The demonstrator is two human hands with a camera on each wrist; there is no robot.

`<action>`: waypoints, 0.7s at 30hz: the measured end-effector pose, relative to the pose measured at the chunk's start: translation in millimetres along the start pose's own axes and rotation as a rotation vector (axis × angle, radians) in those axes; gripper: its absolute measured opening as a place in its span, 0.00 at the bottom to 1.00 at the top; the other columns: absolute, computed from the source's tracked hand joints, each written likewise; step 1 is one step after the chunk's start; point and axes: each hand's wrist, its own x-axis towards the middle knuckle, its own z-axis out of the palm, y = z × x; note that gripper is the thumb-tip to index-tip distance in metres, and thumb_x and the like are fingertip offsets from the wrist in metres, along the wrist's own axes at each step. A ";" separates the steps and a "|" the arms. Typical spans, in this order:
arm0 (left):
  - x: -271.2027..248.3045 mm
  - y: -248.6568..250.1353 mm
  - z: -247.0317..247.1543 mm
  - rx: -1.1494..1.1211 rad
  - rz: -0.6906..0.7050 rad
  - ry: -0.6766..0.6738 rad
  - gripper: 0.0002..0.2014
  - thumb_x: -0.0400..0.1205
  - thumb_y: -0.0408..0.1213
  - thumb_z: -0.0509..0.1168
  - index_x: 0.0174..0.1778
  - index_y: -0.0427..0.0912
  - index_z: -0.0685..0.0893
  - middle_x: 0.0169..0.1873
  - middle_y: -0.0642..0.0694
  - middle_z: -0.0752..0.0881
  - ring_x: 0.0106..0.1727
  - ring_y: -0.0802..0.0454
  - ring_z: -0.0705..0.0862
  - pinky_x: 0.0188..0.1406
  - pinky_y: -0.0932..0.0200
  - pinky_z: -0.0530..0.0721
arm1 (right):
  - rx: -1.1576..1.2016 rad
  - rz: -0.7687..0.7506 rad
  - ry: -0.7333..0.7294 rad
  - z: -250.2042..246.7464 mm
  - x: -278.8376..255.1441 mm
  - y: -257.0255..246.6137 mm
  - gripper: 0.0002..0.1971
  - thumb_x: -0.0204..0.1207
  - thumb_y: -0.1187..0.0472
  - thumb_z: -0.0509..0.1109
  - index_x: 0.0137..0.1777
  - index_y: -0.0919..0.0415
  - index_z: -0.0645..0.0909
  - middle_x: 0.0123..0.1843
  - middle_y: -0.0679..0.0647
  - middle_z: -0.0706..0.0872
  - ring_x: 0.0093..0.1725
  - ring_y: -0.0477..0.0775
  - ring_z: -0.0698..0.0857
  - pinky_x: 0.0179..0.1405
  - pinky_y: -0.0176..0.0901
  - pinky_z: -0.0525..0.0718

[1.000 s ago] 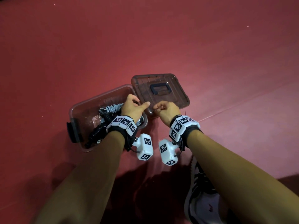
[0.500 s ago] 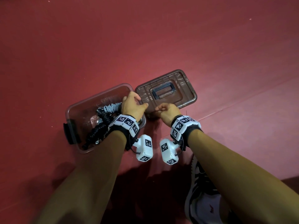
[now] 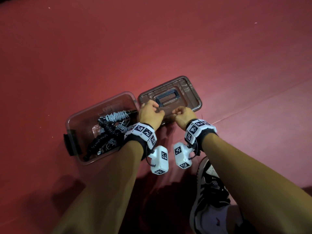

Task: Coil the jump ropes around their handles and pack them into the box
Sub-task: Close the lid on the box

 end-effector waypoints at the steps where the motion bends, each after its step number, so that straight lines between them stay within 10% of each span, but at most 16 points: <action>1: 0.9 4.0 5.8 -0.019 -0.025 -0.015 0.14 0.80 0.39 0.71 0.61 0.44 0.83 0.55 0.48 0.83 0.60 0.46 0.84 0.61 0.53 0.82 | -0.011 0.001 0.003 -2.7 1.5 1.2 0.04 0.75 0.62 0.75 0.45 0.53 0.83 0.34 0.46 0.81 0.42 0.53 0.80 0.45 0.41 0.77; 9: 15.8 11.8 47.8 -0.100 -0.332 -0.010 0.22 0.84 0.39 0.68 0.73 0.44 0.73 0.80 0.36 0.65 0.77 0.38 0.74 0.76 0.56 0.69 | -0.060 0.031 -0.008 -28.6 34.6 15.8 0.04 0.75 0.63 0.72 0.48 0.56 0.82 0.35 0.48 0.79 0.43 0.54 0.80 0.54 0.47 0.84; 12: 19.8 7.3 57.1 -0.111 -0.412 0.013 0.29 0.84 0.38 0.70 0.80 0.43 0.69 0.82 0.37 0.58 0.75 0.35 0.75 0.76 0.53 0.72 | -0.078 0.058 -0.011 -35.7 48.1 24.2 0.08 0.73 0.60 0.73 0.50 0.53 0.80 0.45 0.52 0.82 0.46 0.55 0.82 0.51 0.41 0.79; 15: 23.3 -1.1 65.3 -0.121 -0.500 0.003 0.34 0.84 0.38 0.70 0.85 0.45 0.63 0.85 0.35 0.51 0.81 0.33 0.69 0.79 0.47 0.69 | -0.042 0.098 -0.014 -36.5 63.0 35.6 0.15 0.68 0.54 0.74 0.53 0.50 0.78 0.62 0.61 0.86 0.63 0.58 0.81 0.71 0.43 0.77; 21: 28.4 -14.9 72.3 -0.111 -0.544 -0.008 0.36 0.84 0.38 0.70 0.86 0.44 0.60 0.84 0.33 0.58 0.77 0.30 0.73 0.74 0.46 0.73 | -0.053 0.103 -0.019 -48.1 65.1 42.6 0.26 0.78 0.62 0.72 0.76 0.58 0.74 0.81 0.62 0.58 0.74 0.63 0.74 0.76 0.34 0.64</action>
